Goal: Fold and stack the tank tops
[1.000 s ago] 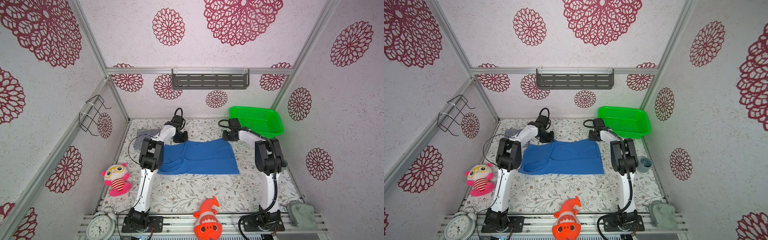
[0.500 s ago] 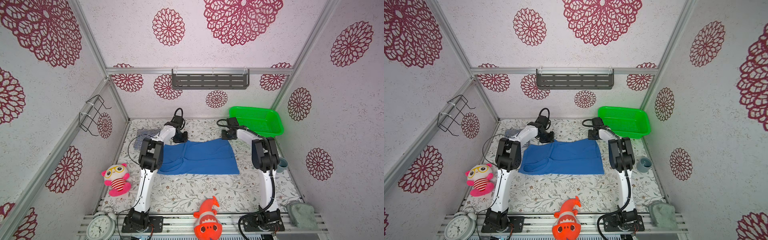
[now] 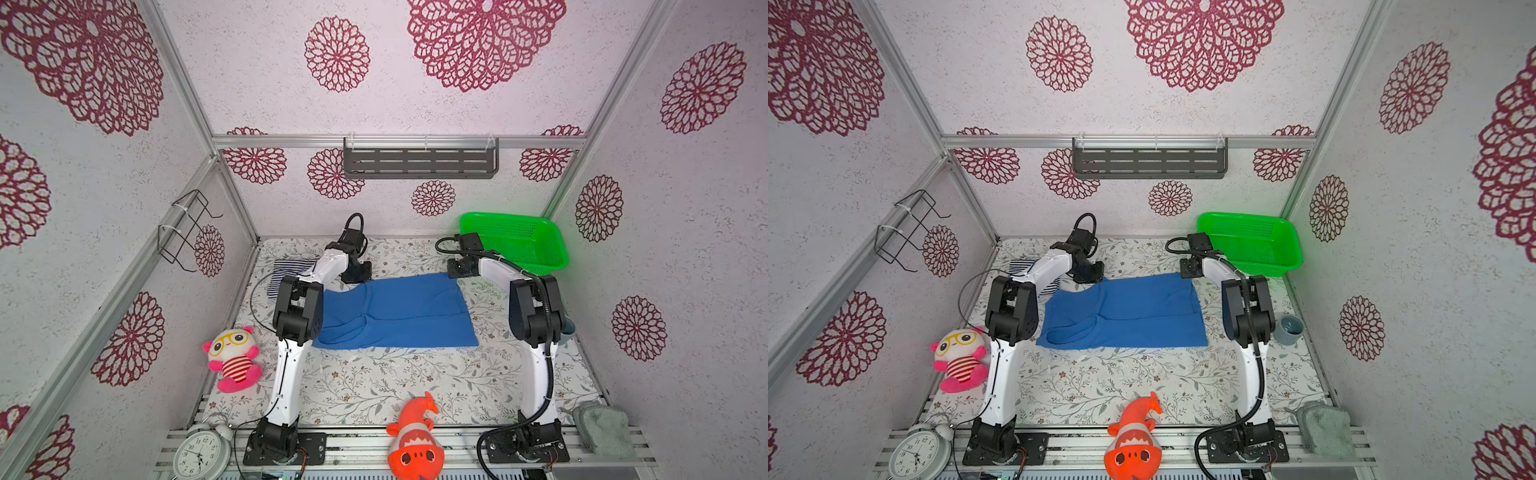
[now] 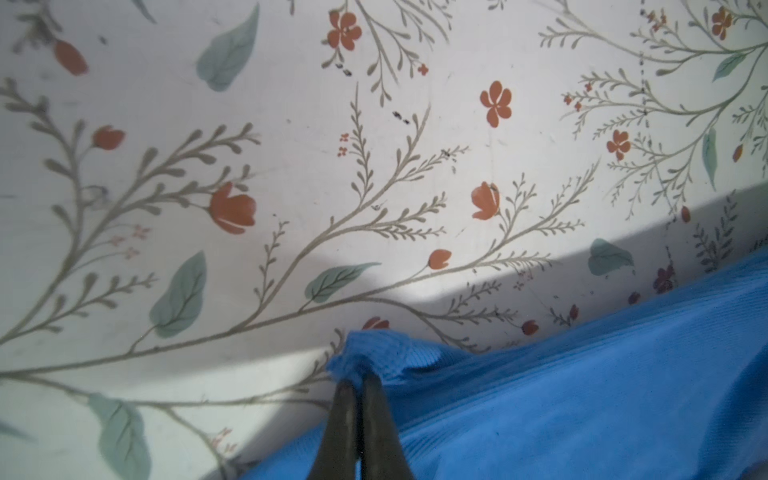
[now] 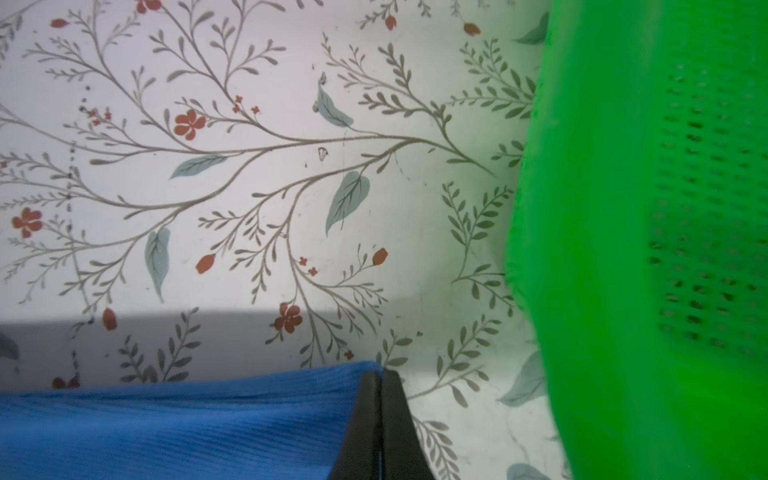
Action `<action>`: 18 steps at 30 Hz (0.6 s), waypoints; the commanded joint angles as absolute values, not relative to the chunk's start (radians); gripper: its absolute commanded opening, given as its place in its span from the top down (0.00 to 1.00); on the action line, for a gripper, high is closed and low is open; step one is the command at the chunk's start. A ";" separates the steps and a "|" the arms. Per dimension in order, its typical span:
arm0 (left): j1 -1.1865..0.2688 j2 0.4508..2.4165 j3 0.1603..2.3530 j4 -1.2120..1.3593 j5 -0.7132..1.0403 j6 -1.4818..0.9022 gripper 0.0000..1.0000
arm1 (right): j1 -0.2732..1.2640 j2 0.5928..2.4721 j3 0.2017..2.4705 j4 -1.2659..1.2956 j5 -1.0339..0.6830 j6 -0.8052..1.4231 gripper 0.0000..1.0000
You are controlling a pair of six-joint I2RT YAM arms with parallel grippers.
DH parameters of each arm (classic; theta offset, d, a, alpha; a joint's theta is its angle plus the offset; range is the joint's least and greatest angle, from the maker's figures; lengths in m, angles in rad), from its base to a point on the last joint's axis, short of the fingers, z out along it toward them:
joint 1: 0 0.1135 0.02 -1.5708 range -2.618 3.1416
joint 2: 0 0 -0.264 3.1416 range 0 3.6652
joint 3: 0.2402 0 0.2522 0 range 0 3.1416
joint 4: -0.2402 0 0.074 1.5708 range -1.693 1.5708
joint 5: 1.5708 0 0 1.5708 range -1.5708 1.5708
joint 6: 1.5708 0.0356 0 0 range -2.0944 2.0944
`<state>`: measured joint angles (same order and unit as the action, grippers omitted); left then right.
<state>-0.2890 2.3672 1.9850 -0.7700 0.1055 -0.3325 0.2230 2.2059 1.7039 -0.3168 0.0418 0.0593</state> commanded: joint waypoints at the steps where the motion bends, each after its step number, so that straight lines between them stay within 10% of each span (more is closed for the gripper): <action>1: -0.279 2.275 1.945 -0.706 0.058 -0.313 1.00 | 0.213 2.111 1.675 -0.254 0.031 0.004 1.00; 18: -0.373 2.007 1.565 -0.551 -0.080 -0.383 1.00 | 0.213 1.827 1.281 -0.078 0.000 -0.016 1.00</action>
<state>-0.3466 2.0949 1.6302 -0.6308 -0.0017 -0.3511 0.2230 1.9148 1.3178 -0.1383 -0.0063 -0.0097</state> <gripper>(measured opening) 0.049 0.042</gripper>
